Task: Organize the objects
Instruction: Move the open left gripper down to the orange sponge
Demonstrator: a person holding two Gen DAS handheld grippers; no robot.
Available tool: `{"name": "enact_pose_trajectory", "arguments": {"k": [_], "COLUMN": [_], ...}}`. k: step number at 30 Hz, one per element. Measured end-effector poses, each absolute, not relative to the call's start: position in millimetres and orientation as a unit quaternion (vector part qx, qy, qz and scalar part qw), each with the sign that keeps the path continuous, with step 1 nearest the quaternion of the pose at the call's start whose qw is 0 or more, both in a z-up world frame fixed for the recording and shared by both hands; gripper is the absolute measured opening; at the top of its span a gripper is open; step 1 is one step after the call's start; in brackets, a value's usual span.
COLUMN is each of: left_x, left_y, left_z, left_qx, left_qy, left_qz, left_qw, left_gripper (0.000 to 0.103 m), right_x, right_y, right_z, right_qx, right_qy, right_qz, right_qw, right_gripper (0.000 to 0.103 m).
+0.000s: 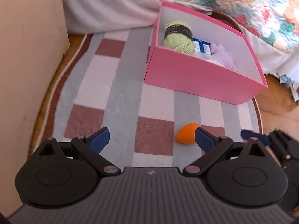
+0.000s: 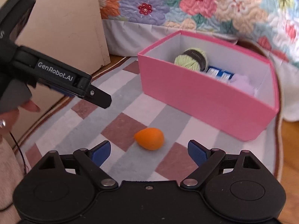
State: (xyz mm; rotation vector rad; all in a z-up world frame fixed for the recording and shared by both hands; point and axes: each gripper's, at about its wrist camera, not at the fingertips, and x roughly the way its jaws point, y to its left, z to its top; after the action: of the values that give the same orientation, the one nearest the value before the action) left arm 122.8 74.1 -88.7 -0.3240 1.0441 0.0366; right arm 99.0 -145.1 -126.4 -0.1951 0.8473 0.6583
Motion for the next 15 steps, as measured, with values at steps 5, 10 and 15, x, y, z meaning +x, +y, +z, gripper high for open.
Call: {"name": "enact_pose_trajectory", "arguments": {"k": [5,10,15], "left_x": [127,132,138], "left_y": [78,77,61], "left_z": [-113,-129,-132], "left_qx": [-0.176,-0.206,-0.208], "left_qy": [0.51,0.509,0.494], "left_qz": [0.017,-0.002,-0.035], "left_qw": [0.842,0.836,0.844], "left_gripper": [0.099,0.098,0.097], "right_x": [105,104,101], "right_y": [-132,-119,-113], "right_z": [-150,-167,-179], "right_qx": [-0.1,-0.149,-0.186], "right_qy": [0.409,0.383,0.354], "right_qz": [0.31,0.308,0.31], "right_qw": [0.852,0.858,0.863], "right_gripper": [0.092,0.09,0.086]}}
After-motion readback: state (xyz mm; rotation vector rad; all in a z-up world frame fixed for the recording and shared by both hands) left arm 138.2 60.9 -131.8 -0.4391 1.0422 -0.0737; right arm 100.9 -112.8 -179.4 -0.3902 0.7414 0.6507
